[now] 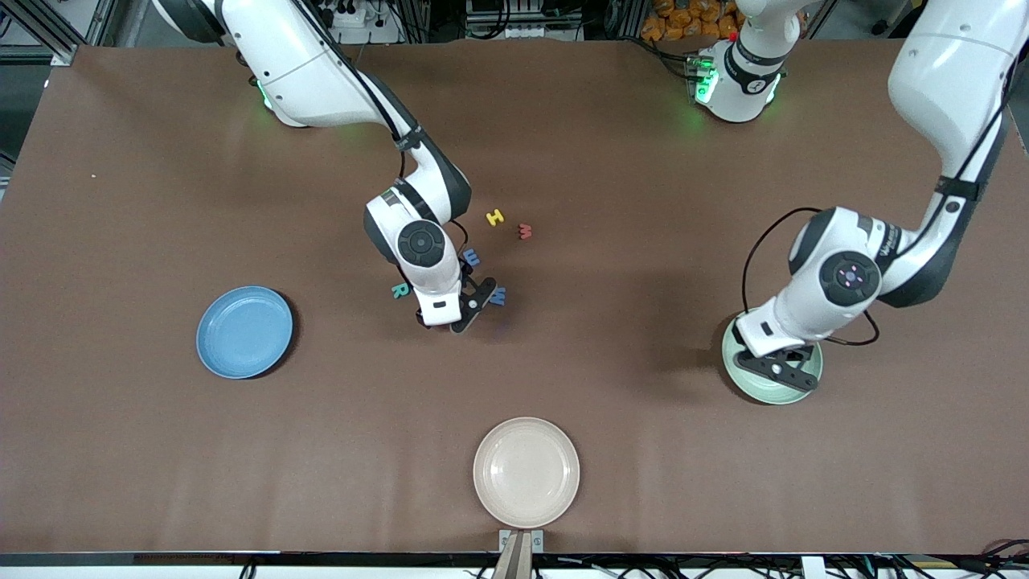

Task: Sort uppercase to blue plate, lowercase to green plate

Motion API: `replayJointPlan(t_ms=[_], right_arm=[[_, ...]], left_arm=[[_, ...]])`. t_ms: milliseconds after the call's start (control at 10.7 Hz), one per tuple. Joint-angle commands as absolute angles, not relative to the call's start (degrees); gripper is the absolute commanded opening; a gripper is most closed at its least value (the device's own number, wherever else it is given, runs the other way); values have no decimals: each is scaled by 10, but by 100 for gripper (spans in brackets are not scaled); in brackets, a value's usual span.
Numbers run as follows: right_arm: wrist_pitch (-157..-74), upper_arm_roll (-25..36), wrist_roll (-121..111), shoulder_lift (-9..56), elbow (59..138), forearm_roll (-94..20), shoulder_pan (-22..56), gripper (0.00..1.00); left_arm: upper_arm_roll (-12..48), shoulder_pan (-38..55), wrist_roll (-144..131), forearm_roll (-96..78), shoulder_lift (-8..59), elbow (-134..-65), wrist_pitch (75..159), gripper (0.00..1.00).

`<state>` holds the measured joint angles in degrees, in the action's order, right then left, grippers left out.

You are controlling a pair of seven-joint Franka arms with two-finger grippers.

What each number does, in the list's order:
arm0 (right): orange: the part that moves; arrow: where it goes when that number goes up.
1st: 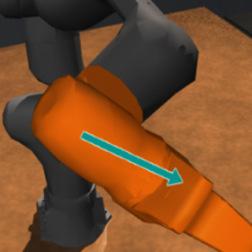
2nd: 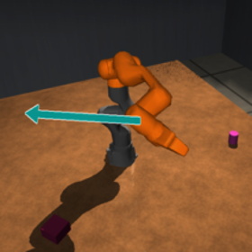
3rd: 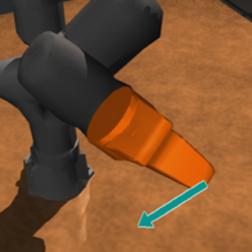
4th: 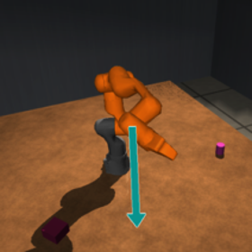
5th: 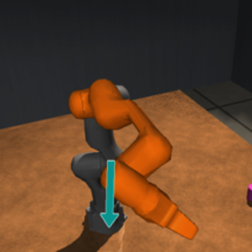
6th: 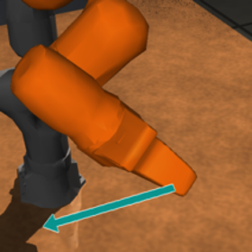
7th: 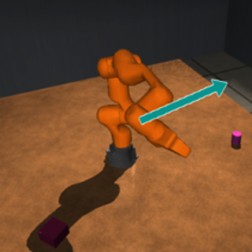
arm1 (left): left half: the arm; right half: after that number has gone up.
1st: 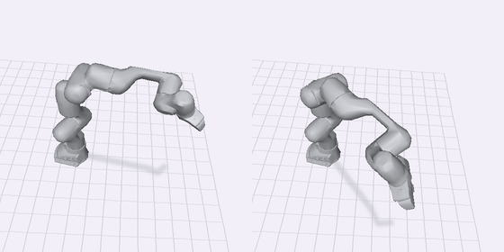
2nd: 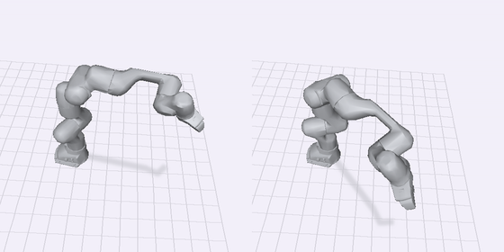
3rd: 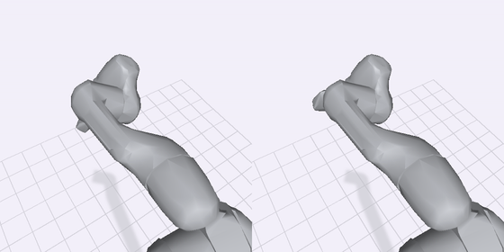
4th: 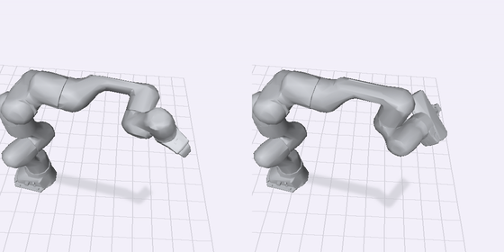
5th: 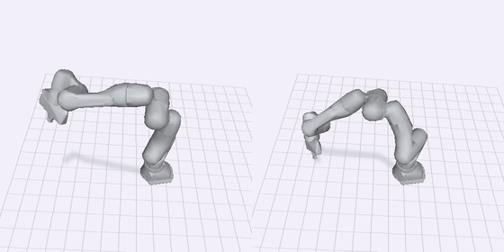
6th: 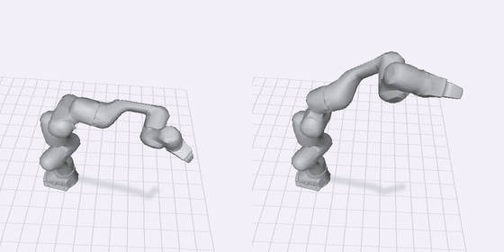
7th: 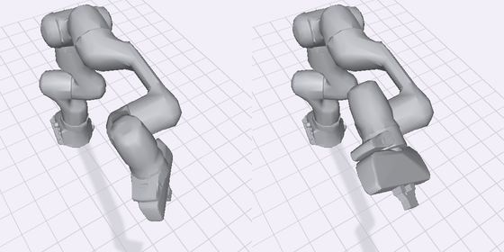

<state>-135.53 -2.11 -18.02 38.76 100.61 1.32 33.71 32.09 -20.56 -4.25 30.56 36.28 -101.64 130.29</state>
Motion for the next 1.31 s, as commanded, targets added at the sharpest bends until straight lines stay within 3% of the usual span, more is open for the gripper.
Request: replayJointPlan(t_ms=[0, 94, 188, 469, 845, 939, 1033, 1127, 1221], right_arm=[[-1372, -20, -178, 349, 1047, 42, 342, 100], [-1378, -19, -178, 349, 1047, 54, 340, 100], [-1389, -19, -178, 349, 1049, 56, 339, 100], [-1461, -19, -175, 352, 1093, 56, 336, 100], [-1459, -19, -175, 353, 1095, 56, 335, 100], [-1459, -19, -175, 354, 1095, 56, 334, 91], [-1456, -19, -175, 354, 1094, 56, 334, 37], [-1456, -19, -177, 354, 1094, 56, 332, 5], [-1455, -19, -181, 354, 1094, 56, 330, 0]], left_arm=[[311, -200, -50, 310, 398, -971, 1294, 18], [311, -199, -54, 309, 401, -969, 1294, 63], [311, -201, -56, 304, 401, -963, 1294, 100], [314, -178, -69, 286, 392, -962, 1282, 100], [330, -87, -232, 269, 374, -966, 1215, 100], [344, -69, -282, 269, 373, -966, 1208, 100], [354, -52, -328, 269, 373, -967, 1203, 100], [360, -34, -371, 268, 373, -971, 1203, 100], [361, -10, -421, 268, 373, -978, 1203, 100]])
